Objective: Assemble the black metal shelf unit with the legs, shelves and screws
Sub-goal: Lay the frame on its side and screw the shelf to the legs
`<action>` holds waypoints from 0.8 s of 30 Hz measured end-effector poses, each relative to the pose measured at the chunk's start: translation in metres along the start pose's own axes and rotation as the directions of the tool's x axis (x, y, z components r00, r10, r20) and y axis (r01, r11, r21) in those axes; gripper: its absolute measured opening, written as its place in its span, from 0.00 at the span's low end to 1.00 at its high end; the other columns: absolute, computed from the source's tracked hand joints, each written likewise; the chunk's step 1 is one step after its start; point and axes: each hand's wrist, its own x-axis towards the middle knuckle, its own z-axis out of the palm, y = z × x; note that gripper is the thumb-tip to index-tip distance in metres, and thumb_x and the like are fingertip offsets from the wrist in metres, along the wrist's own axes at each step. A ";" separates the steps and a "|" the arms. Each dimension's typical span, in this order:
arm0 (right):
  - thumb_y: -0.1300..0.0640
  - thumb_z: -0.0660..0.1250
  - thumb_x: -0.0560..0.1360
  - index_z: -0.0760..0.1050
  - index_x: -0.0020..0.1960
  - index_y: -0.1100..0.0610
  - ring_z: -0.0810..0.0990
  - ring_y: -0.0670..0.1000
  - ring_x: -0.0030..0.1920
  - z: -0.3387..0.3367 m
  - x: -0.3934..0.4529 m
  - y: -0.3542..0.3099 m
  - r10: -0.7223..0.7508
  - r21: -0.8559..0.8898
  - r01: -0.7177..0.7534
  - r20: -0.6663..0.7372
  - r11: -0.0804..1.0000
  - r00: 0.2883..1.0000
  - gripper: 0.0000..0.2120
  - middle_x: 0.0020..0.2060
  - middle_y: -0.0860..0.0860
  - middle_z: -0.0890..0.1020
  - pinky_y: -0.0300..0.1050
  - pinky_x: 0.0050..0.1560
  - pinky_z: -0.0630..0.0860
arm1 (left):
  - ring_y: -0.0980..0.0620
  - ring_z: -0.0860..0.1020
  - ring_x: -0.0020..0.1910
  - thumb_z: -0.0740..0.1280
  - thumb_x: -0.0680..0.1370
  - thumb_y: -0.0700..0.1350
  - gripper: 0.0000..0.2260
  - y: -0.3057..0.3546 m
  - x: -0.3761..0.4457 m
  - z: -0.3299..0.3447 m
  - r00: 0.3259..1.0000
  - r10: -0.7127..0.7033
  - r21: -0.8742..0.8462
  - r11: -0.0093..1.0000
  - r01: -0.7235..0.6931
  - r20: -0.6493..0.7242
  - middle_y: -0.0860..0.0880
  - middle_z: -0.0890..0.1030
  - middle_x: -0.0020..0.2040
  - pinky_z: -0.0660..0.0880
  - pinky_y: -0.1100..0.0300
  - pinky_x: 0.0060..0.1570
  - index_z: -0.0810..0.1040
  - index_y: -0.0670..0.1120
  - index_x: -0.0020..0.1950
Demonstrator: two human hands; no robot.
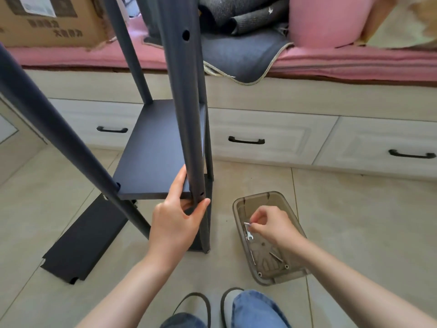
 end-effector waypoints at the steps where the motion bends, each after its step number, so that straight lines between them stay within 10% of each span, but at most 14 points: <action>1: 0.58 0.74 0.72 0.80 0.45 0.51 0.82 0.42 0.42 -0.006 -0.013 -0.013 -0.024 0.058 0.024 -0.004 0.998 1.000 0.05 0.39 0.46 0.84 0.28 0.36 0.71 | 0.62 0.84 0.46 0.76 0.75 0.43 0.33 0.000 0.000 0.000 1.000 -0.002 0.009 1.000 0.002 0.005 0.56 0.85 0.47 0.81 0.56 0.56 0.67 0.51 0.78; 9: 0.65 0.68 0.77 0.78 0.49 0.62 0.87 0.55 0.39 -0.034 -0.099 -0.103 -0.172 0.553 0.101 0.078 0.827 0.982 0.02 0.38 0.56 0.87 0.46 0.43 0.83 | 0.53 0.84 0.50 0.74 0.77 0.45 0.38 -0.007 -0.001 -0.004 0.997 -0.025 0.055 0.998 0.021 0.069 0.53 0.86 0.48 0.81 0.49 0.56 0.58 0.57 0.81; 24: 0.63 0.62 0.81 0.77 0.49 0.61 0.82 0.47 0.31 -0.003 -0.086 -0.140 -0.056 0.515 0.020 0.054 0.857 0.997 0.06 0.35 0.54 0.86 0.38 0.33 0.76 | 0.52 0.84 0.51 0.74 0.77 0.48 0.39 -0.013 -0.001 -0.008 0.996 -0.039 0.097 0.995 0.031 0.077 0.49 0.86 0.50 0.81 0.48 0.54 0.55 0.61 0.81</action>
